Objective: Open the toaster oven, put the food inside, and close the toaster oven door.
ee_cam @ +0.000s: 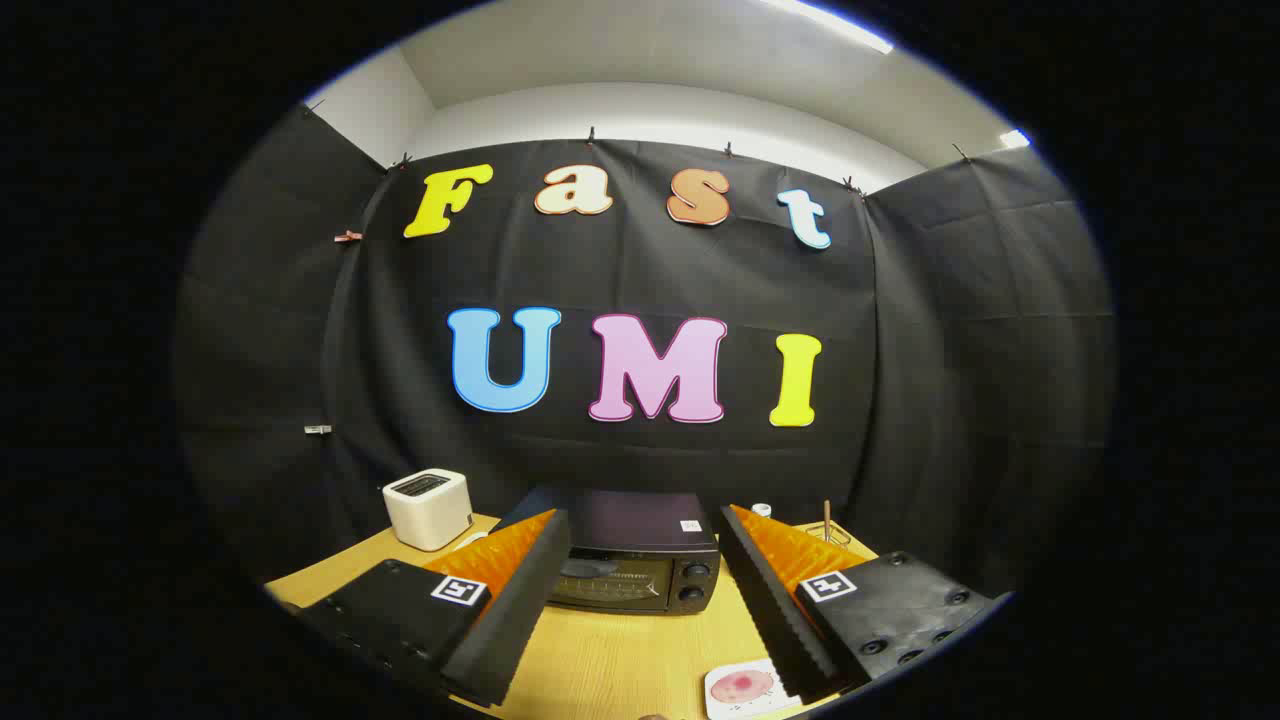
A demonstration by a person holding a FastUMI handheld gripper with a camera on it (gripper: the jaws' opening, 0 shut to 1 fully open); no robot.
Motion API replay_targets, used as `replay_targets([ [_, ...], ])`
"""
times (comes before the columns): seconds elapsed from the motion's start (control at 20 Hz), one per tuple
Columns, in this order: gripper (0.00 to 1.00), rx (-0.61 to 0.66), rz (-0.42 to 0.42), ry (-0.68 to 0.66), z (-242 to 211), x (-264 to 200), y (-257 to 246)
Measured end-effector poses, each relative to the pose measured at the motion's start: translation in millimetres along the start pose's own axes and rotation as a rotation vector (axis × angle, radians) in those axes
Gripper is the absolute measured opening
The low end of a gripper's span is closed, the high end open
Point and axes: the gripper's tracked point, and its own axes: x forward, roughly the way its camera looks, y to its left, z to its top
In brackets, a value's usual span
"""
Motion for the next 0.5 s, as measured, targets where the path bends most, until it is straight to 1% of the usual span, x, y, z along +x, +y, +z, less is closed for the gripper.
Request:
replay_targets([
  [0.5,0.98,-0.044,0.049,0.000,2,-8,21],
])
